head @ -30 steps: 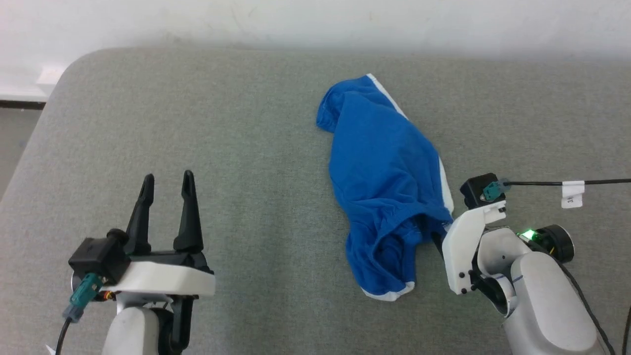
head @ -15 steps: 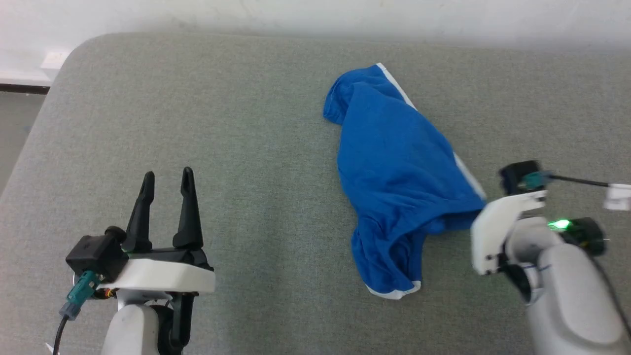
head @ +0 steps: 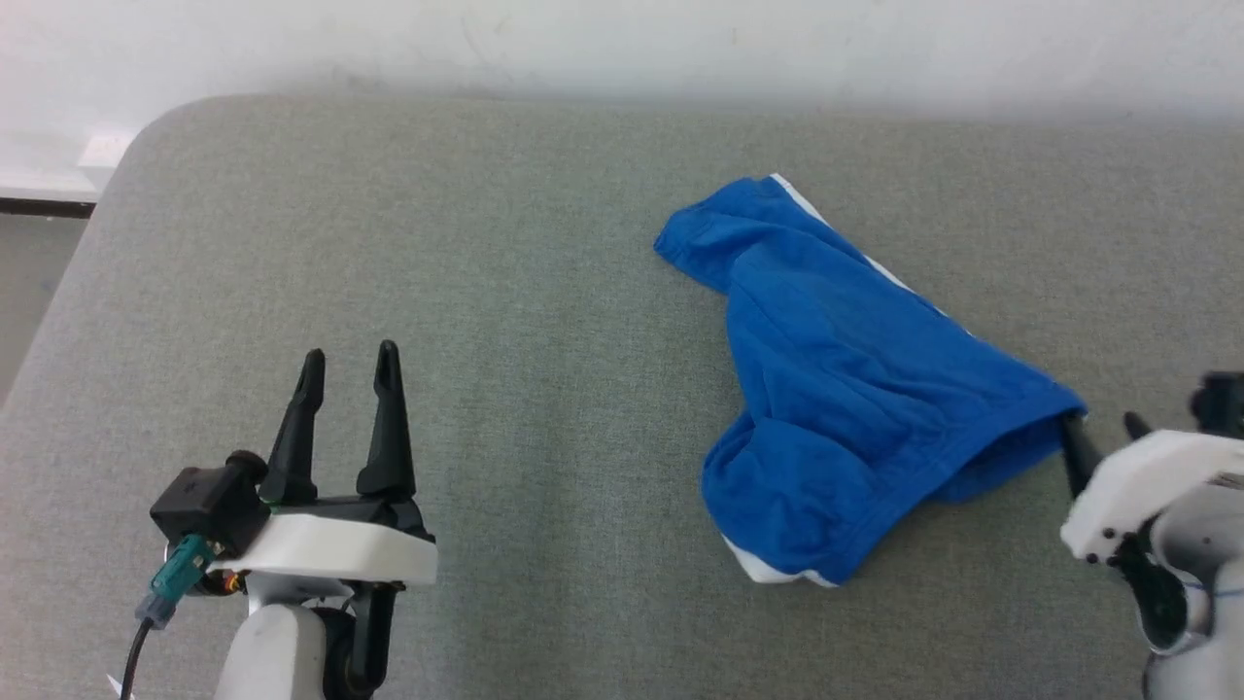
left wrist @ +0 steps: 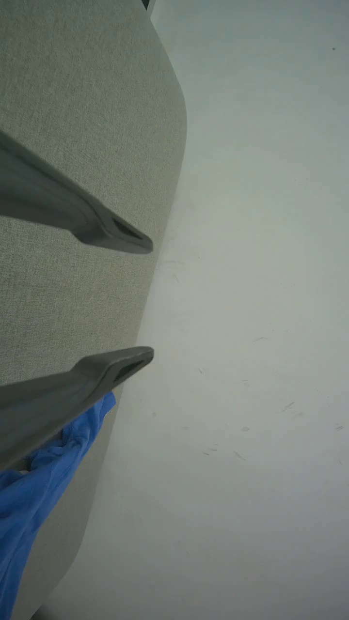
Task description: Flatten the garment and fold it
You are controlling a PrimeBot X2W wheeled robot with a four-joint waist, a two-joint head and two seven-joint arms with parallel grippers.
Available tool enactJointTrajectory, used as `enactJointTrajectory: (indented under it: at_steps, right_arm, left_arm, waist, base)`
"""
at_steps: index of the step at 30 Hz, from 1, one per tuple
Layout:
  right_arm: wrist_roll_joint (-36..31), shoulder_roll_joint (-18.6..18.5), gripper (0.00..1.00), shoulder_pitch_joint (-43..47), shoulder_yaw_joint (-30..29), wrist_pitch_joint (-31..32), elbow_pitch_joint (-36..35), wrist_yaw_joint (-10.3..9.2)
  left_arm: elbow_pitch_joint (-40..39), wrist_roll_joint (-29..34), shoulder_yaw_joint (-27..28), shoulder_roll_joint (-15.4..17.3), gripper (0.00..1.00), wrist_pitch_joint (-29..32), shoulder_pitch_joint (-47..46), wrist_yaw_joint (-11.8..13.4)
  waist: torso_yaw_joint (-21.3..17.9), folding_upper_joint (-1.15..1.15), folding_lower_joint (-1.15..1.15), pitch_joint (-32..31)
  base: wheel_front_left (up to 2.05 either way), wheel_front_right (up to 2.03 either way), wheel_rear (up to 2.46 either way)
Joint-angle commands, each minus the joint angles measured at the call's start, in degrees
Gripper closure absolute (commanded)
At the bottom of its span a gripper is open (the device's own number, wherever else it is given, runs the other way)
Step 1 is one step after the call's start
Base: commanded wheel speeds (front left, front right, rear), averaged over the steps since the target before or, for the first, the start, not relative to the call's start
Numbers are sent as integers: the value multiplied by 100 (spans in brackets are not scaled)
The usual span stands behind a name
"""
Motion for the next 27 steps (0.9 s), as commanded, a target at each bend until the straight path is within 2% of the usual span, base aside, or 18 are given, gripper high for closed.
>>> enactJointTrajectory:
  at_steps: [1, 5, 11, 15, 18, 21, 23, 27]
  right_arm:
    - [157, 0, 0, 164, -60, -159, -126, -6]
    - [735, 0, 0, 698, -89, -672, -535, -6]
    - [1050, 0, 0, 1287, 131, -873, -893, -6]
    - [1074, 0, 0, 1341, 140, -950, -1103, -6]
    - [1064, 0, 0, 1303, 172, -971, -1173, -6]
    - [1112, 0, 0, 1251, 259, -978, -1167, -6]
    - [1134, 0, 0, 1198, 340, -992, -1155, -6]
    - [1182, 0, 0, 1117, 471, -1056, -1119, -6]
  left_arm:
    - [22, -15, 1, -24, 0, -26, 19, -11]
    - [38, -35, 42, -24, 0, -26, 99, 24]
    - [157, -239, -77, -24, 0, -26, 96, 38]
    - [627, -538, -567, -25, 0, 68, -272, -20]
    - [1029, -786, -1202, -25, 0, 708, -887, -105]
    - [1584, -958, -1834, -25, 0, 1880, -1486, -107]
    - [1951, -1102, -2166, -25, 0, 2675, -1799, -21]
    - [2610, -775, -2654, 18, 0, 3724, -2231, 174]
  waist:
    - [13, 0, 0, -64]
    - [-29, 0, 0, -175]
    - [-257, 0, 0, -213]
    - [-428, 0, 0, -134]
    - [-548, 0, 0, -48]
    - [-689, 0, 0, 14]
    - [-808, 0, 0, 62]
    - [-1044, 0, 0, 154]
  base:
    - [0, 0, 0]
    - [0, 0, 0]
    - [0, 0, 0]
    - [0, 0, 0]
    - [0, 0, 0]
    - [0, 0, 0]
    - [0, 0, 0]
    - [0, 0, 0]
